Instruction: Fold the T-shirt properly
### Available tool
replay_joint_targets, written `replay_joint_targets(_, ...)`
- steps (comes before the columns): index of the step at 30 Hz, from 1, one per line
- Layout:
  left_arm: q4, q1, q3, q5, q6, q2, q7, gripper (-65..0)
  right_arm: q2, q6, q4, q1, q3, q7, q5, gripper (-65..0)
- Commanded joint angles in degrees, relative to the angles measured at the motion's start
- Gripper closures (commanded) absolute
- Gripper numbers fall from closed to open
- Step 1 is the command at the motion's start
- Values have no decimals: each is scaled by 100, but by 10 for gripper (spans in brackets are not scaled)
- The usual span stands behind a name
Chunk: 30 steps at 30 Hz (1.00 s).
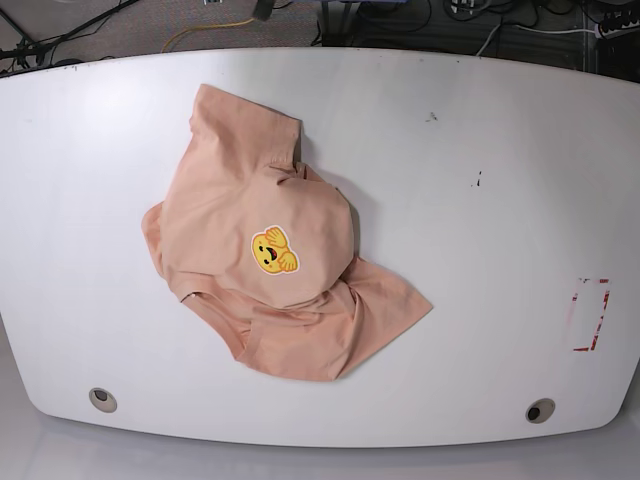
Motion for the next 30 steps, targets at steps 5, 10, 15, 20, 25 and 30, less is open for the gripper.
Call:
replay_joint_targets(5, 1202, 837, -9, -24, -24, -184, -67, -319, -46, 14, 1058, -835, 5, 53, 501, -423)
replay_joint_targets(10, 2459, 1689, -26, -24, -24, -237, -67, -319, -160, 14, 1867, -1512, 5, 53, 905, -423)
replay_joint_targets(15, 3479, 2384, -228, -24, -24, -369, -67, -319, -248, 14, 2623, -2127, 5, 53, 1204, -423)
replay_joint_targets(20, 4297, 2911, -246, -33, -24, -492, -67, -319, -415, 14, 3511, -2760, 5, 53, 1327, -423)
replay_joint_targets(25, 4965, 3202, -334, -235, -24, -580, -67, -319, -556, 14, 4478, -3262, 5, 53, 1327, -423)
replay_joint_targets(30, 5598, 3483, -773, -762, -42, -685, -67, -319, -714, 14, 5348, -3648, 22, 53, 1327, -423)
